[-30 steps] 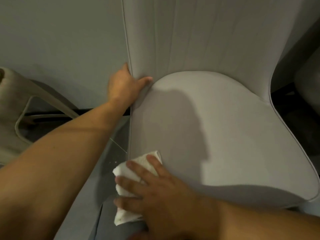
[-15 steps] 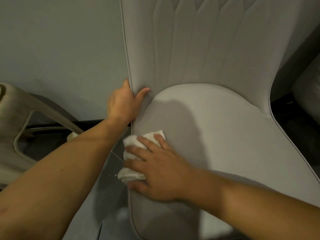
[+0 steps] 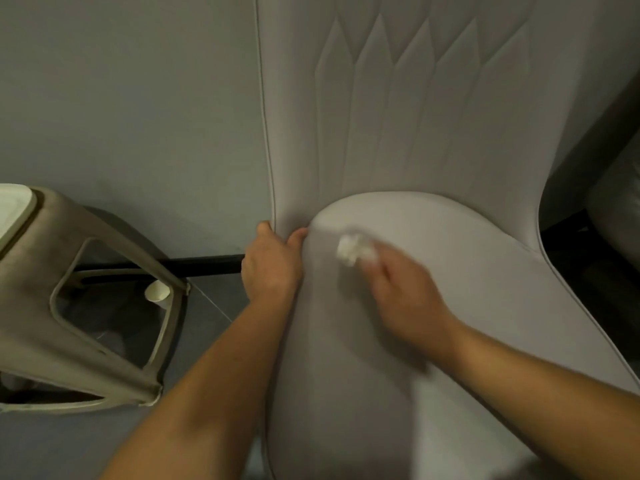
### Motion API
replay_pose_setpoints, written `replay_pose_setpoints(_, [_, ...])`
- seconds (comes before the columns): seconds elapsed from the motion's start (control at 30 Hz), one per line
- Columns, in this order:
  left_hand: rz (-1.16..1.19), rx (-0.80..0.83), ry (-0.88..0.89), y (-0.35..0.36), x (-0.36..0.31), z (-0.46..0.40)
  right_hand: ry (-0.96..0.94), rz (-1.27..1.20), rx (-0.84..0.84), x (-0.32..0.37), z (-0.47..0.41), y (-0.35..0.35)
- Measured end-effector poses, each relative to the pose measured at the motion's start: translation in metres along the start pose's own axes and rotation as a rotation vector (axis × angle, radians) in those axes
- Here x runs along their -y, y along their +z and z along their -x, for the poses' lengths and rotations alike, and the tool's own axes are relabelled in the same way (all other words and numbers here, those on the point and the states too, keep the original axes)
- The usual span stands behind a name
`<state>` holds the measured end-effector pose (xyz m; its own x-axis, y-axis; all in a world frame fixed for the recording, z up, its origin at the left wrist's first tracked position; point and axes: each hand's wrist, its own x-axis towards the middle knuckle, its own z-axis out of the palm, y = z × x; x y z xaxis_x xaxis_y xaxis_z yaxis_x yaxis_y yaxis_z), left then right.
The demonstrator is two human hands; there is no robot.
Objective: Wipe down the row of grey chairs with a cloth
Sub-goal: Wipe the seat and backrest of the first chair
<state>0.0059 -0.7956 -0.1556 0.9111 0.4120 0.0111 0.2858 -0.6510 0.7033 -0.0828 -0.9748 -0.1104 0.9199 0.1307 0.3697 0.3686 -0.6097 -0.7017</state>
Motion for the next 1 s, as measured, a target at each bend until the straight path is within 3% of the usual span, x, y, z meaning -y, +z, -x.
replay_pose_setpoints(0.1, [-0.011, -0.05, 0.019, 0.001, 0.0, 0.004, 0.189, -0.311, -0.412, 0.019, -0.074, -0.002])
replay_pose_setpoints(0.17, [-0.003, -0.051, 0.013, 0.0, 0.001, 0.003, 0.029, -0.396, -0.532, 0.046, -0.12, 0.001])
replay_pose_setpoints(0.2, [0.002, -0.053, 0.014, 0.0, 0.002, 0.003, -0.143, -0.295, -0.543, 0.059, -0.14, 0.006])
replay_pose_setpoints(0.27, [0.018, -0.062, 0.019, 0.0, 0.003, 0.003, -0.439, 0.135, -0.43, 0.068, -0.174, 0.023])
replay_pose_setpoints(0.33, [0.036, -0.084, 0.015, 0.0, 0.006, 0.004, -0.556, 0.603, -0.104, 0.064, -0.186, 0.05])
replay_pose_setpoints(0.4, [0.046, -0.111, 0.011, -0.001, 0.008, 0.005, -0.671, 0.854, 0.109, 0.047, -0.182, 0.07])
replay_pose_setpoints(0.63, [-0.018, -0.112, -0.009, -0.001, 0.009, 0.005, -1.034, 0.865, 0.164, -0.01, -0.159, 0.056])
replay_pose_setpoints(0.83, [-0.039, -0.163, 0.099, -0.003, 0.007, 0.01, -1.288, 1.016, 0.28, 0.008, -0.198, 0.027])
replay_pose_setpoints(0.93, [-0.001, -0.216, 0.102, -0.002, 0.006, 0.011, -1.301, 1.255, 0.265, 0.037, -0.249, 0.003])
replay_pose_setpoints(1.0, [0.016, -0.214, 0.083, 0.0, 0.007, 0.01, -1.2, 1.285, 0.207, 0.058, -0.28, -0.013])
